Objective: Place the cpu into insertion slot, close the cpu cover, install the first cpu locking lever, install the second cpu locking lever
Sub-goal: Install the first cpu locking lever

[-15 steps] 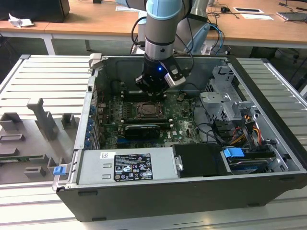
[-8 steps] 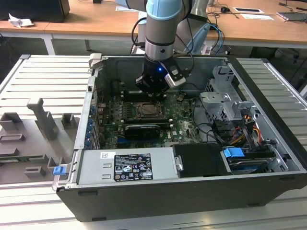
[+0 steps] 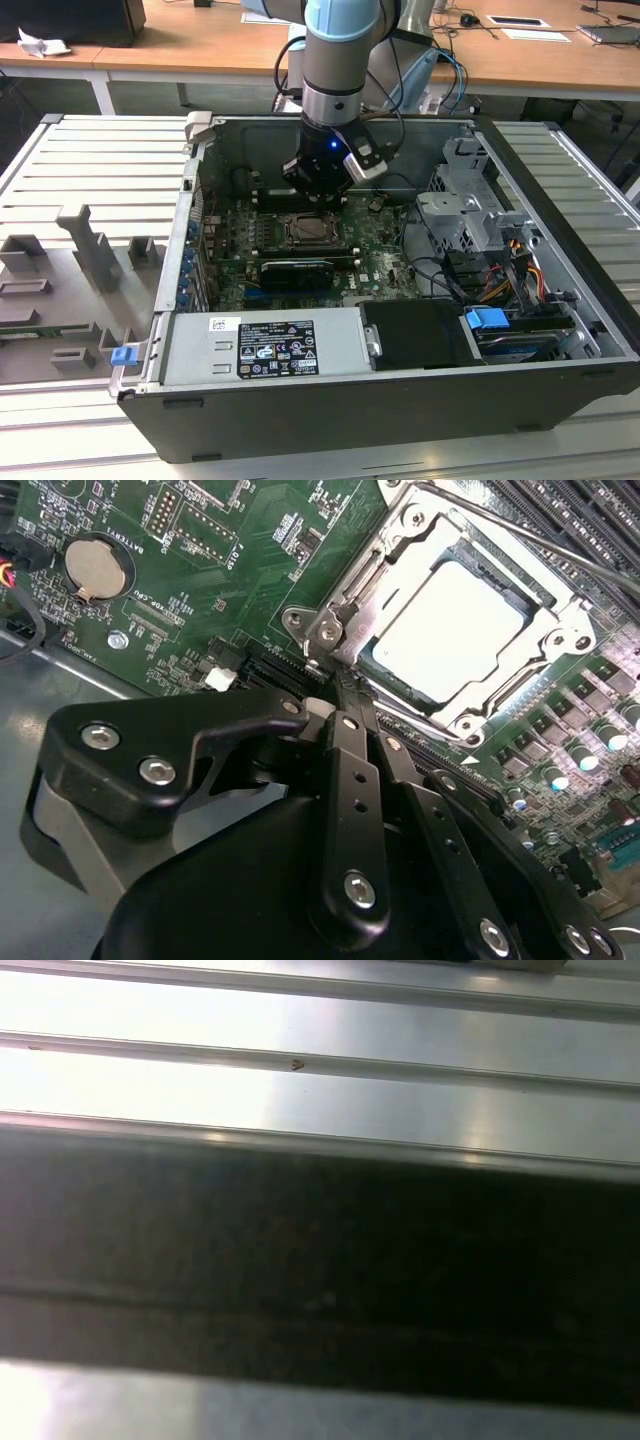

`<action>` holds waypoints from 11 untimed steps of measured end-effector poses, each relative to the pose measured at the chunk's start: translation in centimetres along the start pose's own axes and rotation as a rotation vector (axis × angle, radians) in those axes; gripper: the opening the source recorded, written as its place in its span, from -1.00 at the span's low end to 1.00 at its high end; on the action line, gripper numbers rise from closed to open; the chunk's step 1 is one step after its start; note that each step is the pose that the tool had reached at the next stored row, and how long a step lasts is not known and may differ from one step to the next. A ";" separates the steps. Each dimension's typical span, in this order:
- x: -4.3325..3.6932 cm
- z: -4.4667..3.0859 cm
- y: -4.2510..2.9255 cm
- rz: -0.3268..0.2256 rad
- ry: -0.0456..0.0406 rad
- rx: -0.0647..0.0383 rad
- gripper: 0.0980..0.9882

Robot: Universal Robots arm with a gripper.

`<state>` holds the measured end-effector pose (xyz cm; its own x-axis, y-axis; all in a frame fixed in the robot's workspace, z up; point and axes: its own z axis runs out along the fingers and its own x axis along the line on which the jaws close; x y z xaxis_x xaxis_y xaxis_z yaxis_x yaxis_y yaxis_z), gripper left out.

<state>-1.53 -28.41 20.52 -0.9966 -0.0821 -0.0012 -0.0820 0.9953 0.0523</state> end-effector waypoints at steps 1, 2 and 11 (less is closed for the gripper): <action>0.00 0.00 0.00 0.000 0.0001 0.001 -0.98; -0.01 0.01 0.00 0.000 0.0002 0.003 -0.98; -0.05 0.02 -0.01 0.000 0.0016 0.020 -0.98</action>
<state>-1.47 -28.41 20.49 -0.9966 -0.0821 0.0005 -0.0820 0.9961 0.0321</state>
